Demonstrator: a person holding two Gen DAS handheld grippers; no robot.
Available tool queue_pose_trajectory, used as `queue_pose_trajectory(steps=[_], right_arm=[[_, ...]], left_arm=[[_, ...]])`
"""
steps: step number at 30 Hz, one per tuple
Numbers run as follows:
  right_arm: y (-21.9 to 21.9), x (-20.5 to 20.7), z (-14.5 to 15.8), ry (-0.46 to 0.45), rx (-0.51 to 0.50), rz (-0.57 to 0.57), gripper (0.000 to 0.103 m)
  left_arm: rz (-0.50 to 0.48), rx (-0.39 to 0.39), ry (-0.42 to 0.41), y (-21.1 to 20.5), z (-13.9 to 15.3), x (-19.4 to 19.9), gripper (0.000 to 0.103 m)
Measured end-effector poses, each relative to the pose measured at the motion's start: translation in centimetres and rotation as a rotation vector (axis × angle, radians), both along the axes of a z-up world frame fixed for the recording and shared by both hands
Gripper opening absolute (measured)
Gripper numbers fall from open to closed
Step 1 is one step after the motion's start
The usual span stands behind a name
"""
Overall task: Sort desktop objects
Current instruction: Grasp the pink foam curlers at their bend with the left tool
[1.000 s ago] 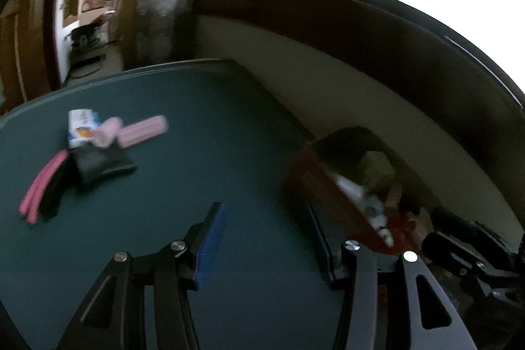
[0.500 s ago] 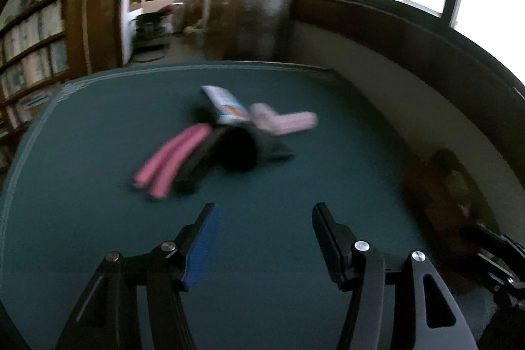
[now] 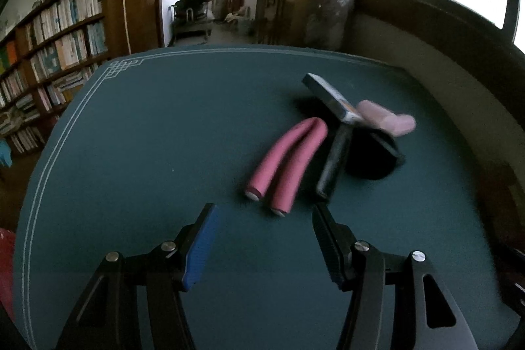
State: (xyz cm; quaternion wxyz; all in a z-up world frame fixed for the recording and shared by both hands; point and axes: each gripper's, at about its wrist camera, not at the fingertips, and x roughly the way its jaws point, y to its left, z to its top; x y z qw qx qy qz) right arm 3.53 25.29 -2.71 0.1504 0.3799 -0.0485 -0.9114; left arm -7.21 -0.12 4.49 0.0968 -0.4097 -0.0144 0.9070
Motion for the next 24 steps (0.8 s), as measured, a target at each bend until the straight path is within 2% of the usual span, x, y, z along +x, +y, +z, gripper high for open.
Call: queue_pose_trajectory(steps=[9, 16, 18, 20, 22, 24], right_arm=[[0.2, -0.8, -0.6, -0.028, 0.003, -0.006, 0.071], [0.0, -1.4, -0.9, -0.043, 0.013, -0.007, 0.071], [-0.2, -1.6, -1.0, -0.046, 0.015, -0.003, 0.071], [-0.5, -1.9, -1.1, -0.049, 0.018, 0.001, 0.071], [-0.8, -2.3, -1.2, -0.053, 0.021, 0.006, 0.071], [-1.2, -2.6, -1.3, -0.052, 0.026, 0.013, 0.071]], left_arm=[[-0.060, -0.066, -0.025, 2.0, -1.8, -4.6, 0.061], [-0.077, -0.057, -0.021, 2.9, -2.3, -7.0, 0.059], [-0.095, -0.086, -0.006, 3.6, -2.5, -7.1, 0.054], [-0.117, -0.091, 0.003, 4.0, -2.4, -7.1, 0.038], [-0.125, -0.085, 0.008, 4.1, -2.4, -7.1, 0.032], [-0.119, -0.068, 0.009, 3.8, -2.3, -7.2, 0.031]])
